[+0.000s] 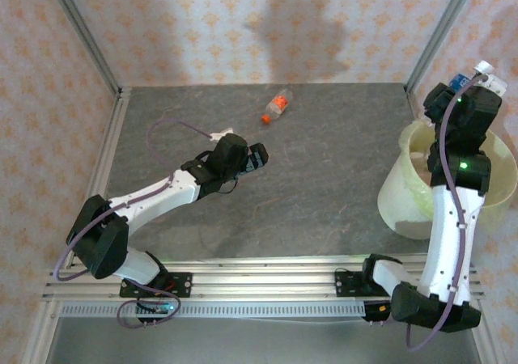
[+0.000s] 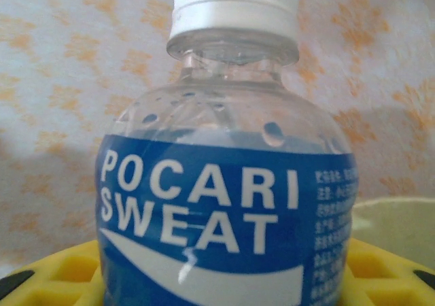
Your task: Put the plastic bottles in the bin
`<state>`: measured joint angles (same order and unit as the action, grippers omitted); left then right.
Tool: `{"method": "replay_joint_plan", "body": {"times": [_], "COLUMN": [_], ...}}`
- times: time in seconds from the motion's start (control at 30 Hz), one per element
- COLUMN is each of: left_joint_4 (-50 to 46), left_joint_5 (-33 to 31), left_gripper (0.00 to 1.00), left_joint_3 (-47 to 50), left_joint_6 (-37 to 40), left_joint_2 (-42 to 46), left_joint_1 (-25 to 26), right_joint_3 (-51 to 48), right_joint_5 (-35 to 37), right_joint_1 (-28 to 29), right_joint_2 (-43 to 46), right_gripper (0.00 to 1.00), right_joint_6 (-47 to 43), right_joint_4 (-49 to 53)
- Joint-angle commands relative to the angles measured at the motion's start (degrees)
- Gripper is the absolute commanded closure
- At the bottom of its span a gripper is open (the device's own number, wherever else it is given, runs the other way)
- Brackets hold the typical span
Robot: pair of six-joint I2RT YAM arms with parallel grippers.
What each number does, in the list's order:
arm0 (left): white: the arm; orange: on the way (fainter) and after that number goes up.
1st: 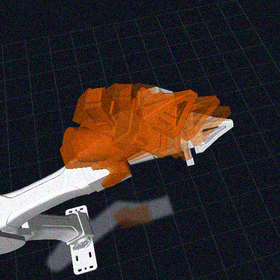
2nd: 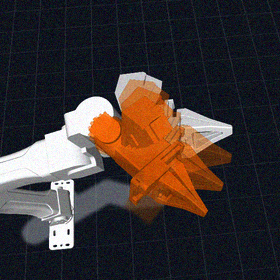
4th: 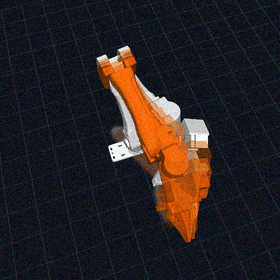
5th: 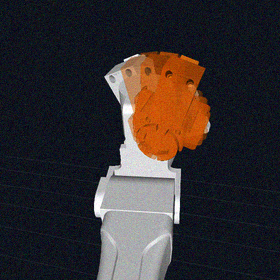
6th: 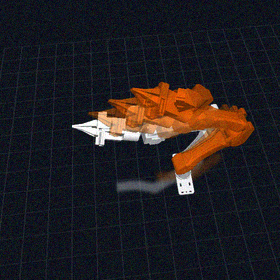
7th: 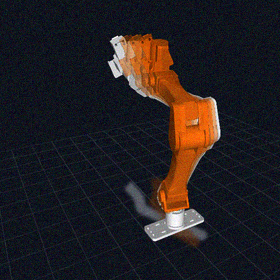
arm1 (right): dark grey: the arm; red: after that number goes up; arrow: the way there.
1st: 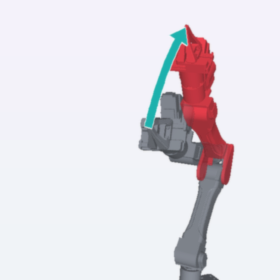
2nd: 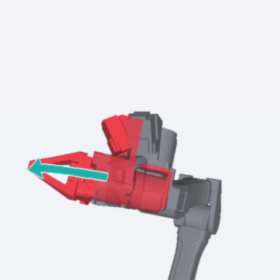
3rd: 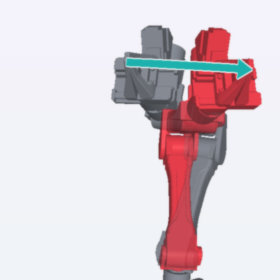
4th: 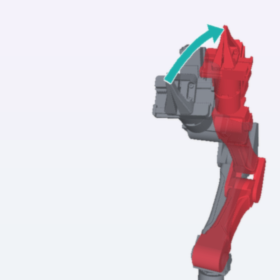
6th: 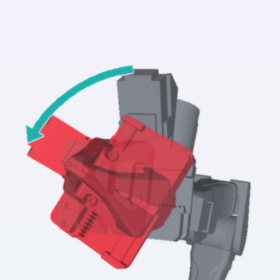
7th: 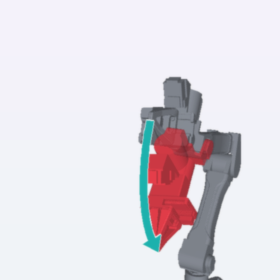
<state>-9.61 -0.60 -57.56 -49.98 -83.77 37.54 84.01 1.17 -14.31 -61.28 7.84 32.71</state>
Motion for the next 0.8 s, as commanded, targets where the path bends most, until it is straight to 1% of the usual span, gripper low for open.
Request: {"method": "replay_joint_plan", "body": {"times": [0.0, 0.1, 0.27, 0.33, 0.37, 0.4, 0.5, 0.57, 0.6, 0.67, 0.77], "left_joint_4": [-1.02, -2.43, -4.02, -4.02, -4.15, -4.28, -4.46, -4.39, -4.37, -4.41, -4.67], "left_joint_5": [-0.36, -0.78, -1.38, -1.59, -1.55, -1.6, -1.33, -1.24, -1.31, -1.41, -1.51], "left_gripper": [0.0, 0.0, 0.0, 0.0, 0.0, 0.0, 0.0, 0.0, 0.0, 0.0, 0.0], "left_joint_3": [-2.78, -3.12, -3.55, -3.14, -3.0, -2.87, -2.82, -2.82, -2.82, -2.91, -3.08], "left_joint_6": [-0.07, 0.45, 1.1, 0.93, 0.8, 0.71, 0.53, 0.47, 0.42, 0.47, 0.7], "left_joint_2": [0.26, 0.57, 1.27, 1.46, 1.58, 1.51, 1.26, 1.22, 1.24, 1.16, 0.86], "left_joint_1": [0.69, 0.69, 0.78, 0.75, 0.78, 0.78, 0.78, 0.78, 0.78, 0.79, 0.78], "right_joint_3": [-3.16, -5.56, -8.06, -9.42, -9.93, -10.03, -9.24, -9.21, -9.53, -9.91, -9.71], "right_joint_5": [7.79, 9.91, 18.89, 21.36, 21.71, 21.81, 20.84, 21.62, 22.3, 23.49, 23.97], "right_joint_1": [-0.32, -0.29, -0.33, -0.3, -0.35, -0.34, -0.32, -0.33, -0.29, -0.36, -0.34], "right_joint_2": [-0.78, -0.51, 0.73, 1.92, 2.51, 2.65, 2.24, 2.42, 2.72, 3.41, 3.79], "right_gripper": [0.56, 0.56, 0.53, 0.5, 0.44, 0.34, 0.29, 0.24, 0.21, 0.1, 0.0], "right_joint_6": [10.01, 14.56, 19.22, 21.19, 21.54, 21.83, 21.25, 21.94, 22.47, 22.95, 22.35], "right_joint_4": [1.74, 0.69, 2.44, 2.11, 1.69, 1.86, 3.0, 3.5, 3.37, 3.06, 3.24]}}
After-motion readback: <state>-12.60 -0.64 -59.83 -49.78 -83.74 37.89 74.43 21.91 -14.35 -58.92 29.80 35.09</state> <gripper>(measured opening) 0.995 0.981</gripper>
